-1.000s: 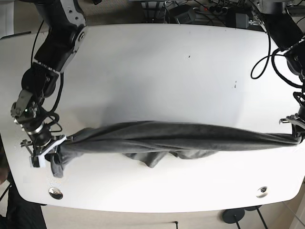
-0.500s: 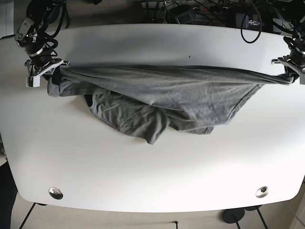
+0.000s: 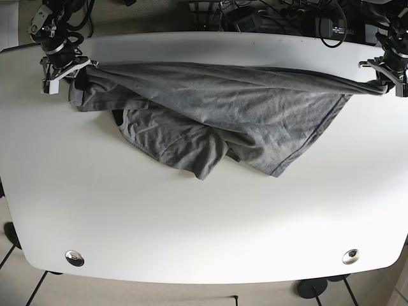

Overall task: Fold the T-shirt properly
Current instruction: 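Lay the shirt down, holding one edge spread between both grippers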

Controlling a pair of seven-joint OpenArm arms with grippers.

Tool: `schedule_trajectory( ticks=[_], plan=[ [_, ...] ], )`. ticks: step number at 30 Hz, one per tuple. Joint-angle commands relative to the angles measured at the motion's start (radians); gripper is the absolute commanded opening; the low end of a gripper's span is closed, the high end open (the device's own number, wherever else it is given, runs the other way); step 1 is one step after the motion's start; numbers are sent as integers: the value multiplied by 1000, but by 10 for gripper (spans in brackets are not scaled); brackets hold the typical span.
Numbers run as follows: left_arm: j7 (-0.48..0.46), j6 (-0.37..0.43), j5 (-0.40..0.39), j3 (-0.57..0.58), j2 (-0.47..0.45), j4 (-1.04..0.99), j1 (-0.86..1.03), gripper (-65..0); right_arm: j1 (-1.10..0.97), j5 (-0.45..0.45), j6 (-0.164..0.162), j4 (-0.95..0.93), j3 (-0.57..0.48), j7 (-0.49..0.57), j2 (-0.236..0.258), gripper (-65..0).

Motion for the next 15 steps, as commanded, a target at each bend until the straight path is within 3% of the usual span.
schedule_trajectory(
  ticks=[1,5,6,15],
  plan=[
    [-18,4,-16,-7,-18,24,23,-600,-1,13,5,18,8,25,13,-626],
    [-18,3,-15,-5,24,21,25,-254,-3,13,5,20,5,25,13,-626],
    [-18,3,-16,-5,24,17,25,-225,-3,13,5,23,3,25,13,-626],
    [-18,-27,-19,105,25,137,25,-247,-1,13,6,23,6,25,13,-626]
  ],
)
